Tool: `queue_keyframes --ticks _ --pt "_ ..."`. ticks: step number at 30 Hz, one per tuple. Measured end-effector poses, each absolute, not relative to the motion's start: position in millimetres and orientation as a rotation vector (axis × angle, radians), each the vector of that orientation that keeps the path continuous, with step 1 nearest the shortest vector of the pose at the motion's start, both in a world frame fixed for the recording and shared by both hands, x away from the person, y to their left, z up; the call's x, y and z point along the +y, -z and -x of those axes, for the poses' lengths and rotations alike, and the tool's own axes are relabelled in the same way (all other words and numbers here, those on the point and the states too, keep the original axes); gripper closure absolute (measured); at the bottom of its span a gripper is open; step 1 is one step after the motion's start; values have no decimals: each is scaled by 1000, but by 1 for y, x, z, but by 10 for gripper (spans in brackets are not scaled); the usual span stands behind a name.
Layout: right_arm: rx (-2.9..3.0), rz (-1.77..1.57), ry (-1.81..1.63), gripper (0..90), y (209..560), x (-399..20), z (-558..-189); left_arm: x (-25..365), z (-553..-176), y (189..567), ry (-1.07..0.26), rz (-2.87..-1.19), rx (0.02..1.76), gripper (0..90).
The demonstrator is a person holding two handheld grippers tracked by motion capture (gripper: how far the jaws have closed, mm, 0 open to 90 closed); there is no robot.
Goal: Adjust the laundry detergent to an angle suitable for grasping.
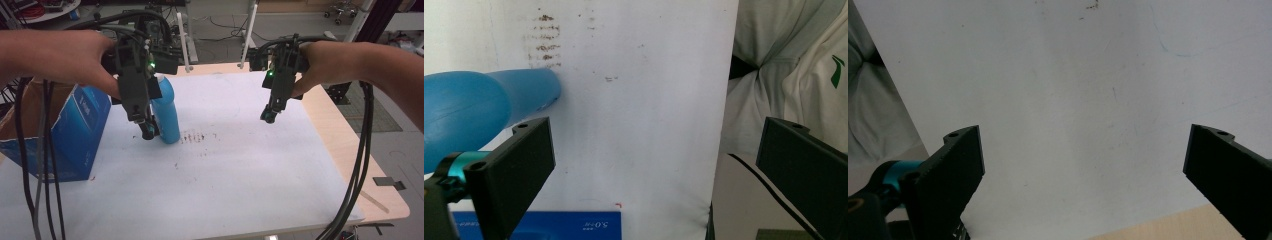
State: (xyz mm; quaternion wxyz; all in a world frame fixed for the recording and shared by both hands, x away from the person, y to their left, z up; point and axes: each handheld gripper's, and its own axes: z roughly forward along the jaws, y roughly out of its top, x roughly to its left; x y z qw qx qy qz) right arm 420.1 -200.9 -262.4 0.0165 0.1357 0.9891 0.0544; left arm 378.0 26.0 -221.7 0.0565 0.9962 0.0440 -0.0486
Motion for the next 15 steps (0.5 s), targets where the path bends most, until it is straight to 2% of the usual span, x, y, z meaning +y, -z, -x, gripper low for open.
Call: queue_keyframes --ticks 15 --pt "3064 -469 -242 20 271 -209 -422 25 -381 223 148 -3023 156 23"
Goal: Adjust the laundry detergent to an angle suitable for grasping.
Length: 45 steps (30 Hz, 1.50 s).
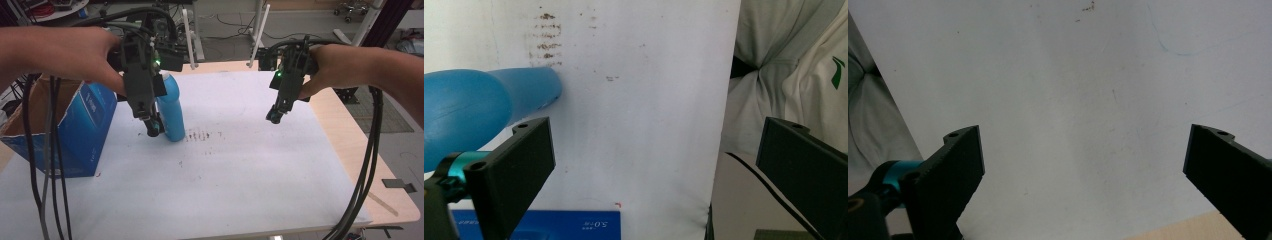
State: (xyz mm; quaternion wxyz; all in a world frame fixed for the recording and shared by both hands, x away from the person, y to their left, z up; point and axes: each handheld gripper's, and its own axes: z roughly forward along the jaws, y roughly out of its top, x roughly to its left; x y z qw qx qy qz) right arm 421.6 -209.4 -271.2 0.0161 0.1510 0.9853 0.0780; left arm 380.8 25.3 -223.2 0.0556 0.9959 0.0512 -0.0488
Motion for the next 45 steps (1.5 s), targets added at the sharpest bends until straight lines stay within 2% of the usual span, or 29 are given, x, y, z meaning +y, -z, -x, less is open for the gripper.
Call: queue_keyframes --ticks 15,45 --pt "2984 -581 -436 20 275 -221 -413 24 -379 223 143 -3020 138 23" --pt "2542 -893 -1102 20 341 -248 -387 25 -379 225 116 -3026 141 23"
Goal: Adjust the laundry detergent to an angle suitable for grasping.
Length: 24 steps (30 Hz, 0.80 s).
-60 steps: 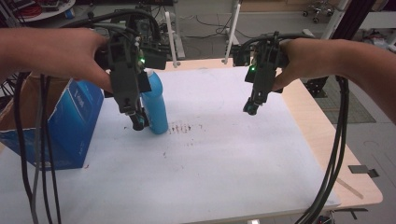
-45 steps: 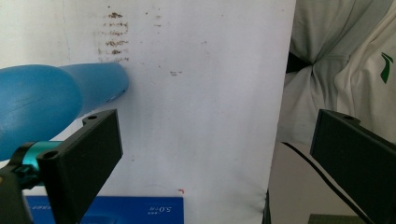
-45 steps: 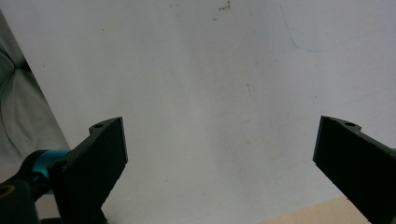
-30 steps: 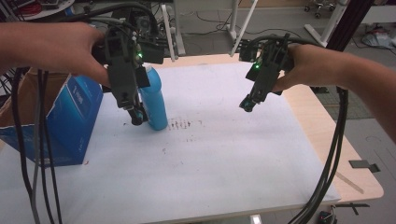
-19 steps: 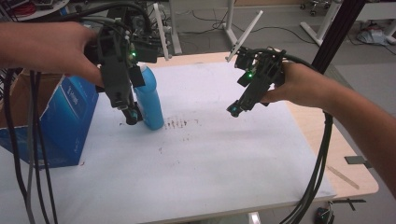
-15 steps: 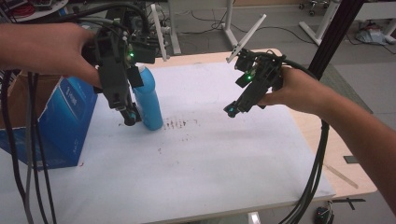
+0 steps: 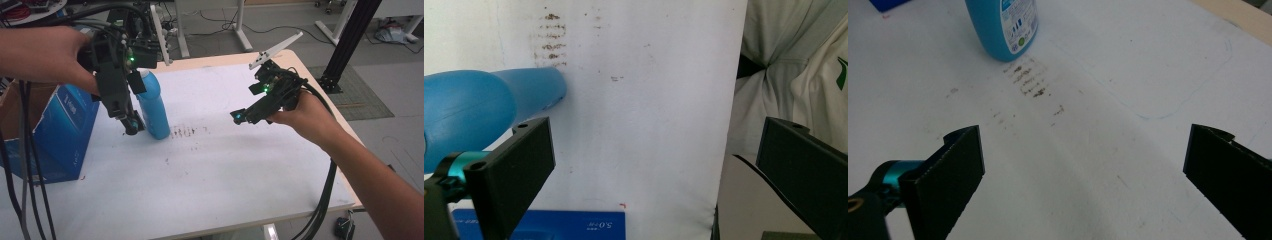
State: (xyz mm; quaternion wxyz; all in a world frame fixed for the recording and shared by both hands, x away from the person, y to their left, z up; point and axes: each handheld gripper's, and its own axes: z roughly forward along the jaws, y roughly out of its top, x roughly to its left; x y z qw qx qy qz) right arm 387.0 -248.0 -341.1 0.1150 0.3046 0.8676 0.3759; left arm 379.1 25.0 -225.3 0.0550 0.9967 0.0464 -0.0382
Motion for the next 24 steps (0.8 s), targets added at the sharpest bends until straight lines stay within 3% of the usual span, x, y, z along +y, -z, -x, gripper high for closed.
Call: queue_keyframes --ticks 24 --pt "2115 -1033 -1303 20 375 -253 -370 23 -382 228 120 -3027 139 23"
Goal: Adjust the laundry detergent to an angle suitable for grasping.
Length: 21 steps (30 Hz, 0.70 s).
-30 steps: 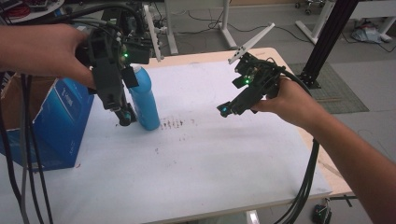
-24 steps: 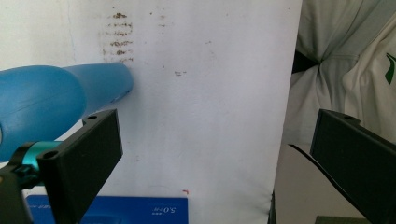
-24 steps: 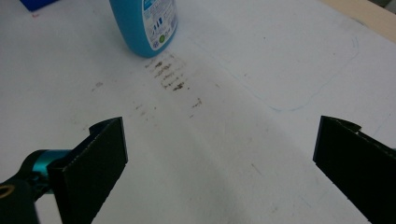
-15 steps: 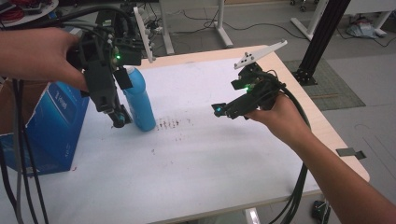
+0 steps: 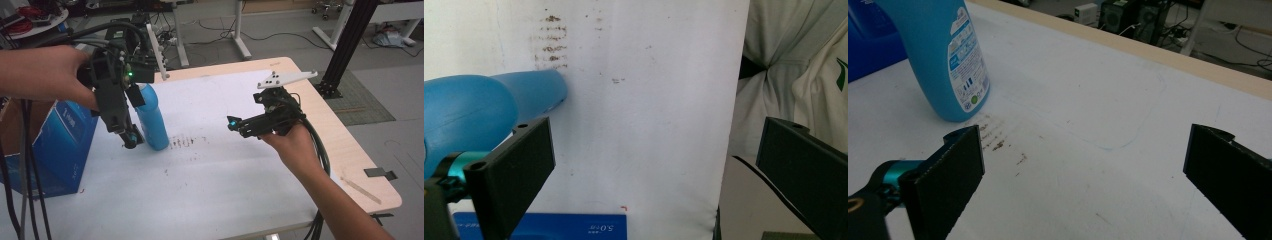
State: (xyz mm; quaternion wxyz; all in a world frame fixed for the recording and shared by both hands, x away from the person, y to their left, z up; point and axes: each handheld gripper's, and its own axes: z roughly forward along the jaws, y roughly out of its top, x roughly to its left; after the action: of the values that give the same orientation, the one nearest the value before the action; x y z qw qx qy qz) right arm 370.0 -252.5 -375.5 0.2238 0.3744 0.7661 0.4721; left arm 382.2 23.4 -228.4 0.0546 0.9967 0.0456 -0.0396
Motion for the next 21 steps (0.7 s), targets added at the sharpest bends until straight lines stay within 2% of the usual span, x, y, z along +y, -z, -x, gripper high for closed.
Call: queue_keyframes --ticks 21 --pt "1952 -1134 -1311 20 392 -232 -357 34 -380 227 120 -3020 161 23"
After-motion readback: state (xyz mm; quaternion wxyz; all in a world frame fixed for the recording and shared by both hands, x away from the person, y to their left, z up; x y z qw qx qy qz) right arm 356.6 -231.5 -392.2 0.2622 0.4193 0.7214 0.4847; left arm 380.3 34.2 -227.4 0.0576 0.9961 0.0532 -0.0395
